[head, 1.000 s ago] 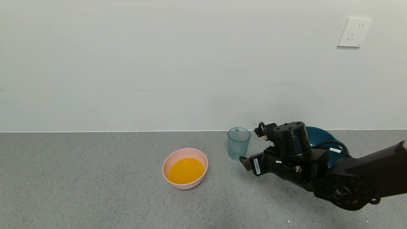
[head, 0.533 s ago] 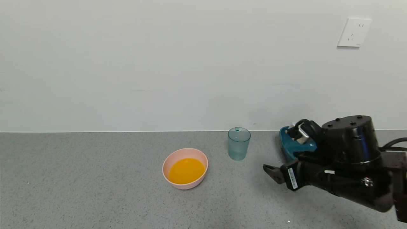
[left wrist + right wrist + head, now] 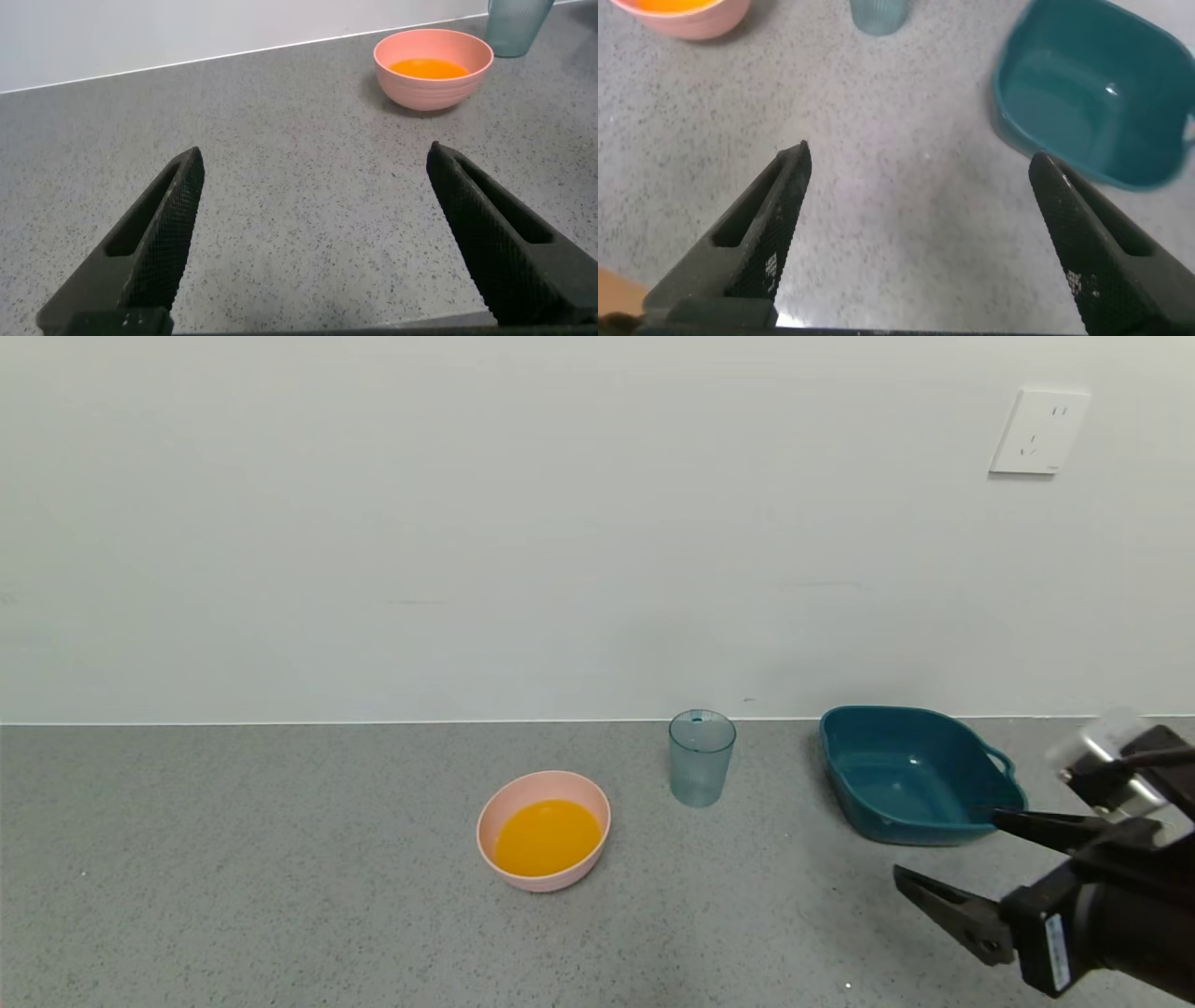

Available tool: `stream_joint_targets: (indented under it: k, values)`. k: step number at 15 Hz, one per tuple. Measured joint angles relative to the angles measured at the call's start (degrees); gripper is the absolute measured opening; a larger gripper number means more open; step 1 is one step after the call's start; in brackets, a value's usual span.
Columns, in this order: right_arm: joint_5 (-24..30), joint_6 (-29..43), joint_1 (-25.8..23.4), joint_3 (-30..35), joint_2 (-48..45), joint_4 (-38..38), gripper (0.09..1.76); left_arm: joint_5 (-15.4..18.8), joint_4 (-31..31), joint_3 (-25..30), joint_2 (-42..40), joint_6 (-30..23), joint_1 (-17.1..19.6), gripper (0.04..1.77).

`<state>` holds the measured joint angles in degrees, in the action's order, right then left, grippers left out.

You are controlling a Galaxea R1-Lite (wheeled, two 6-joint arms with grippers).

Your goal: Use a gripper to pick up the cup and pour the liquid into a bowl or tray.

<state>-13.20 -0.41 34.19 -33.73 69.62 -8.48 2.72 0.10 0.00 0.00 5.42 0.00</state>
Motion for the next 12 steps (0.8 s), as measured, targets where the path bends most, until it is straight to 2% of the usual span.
stream_joint_targets:
  k: [6,9,12]
  values:
    - [-1.73,-0.84,-1.65,1.33,-21.88,16.12,1.7,-0.02,0.0,0.0,0.0,0.0,0.0,1.72]
    - [-4.22,-0.88,-6.33,-0.48,-29.75,21.8,1.7,0.0,0.0,0.0,0.0,0.0,0.0,1.72]
    - [-5.14,-0.9,-13.8,-1.74,-35.22,24.33,1.7,0.0,0.0,0.0,0.0,0.0,0.0,1.72]
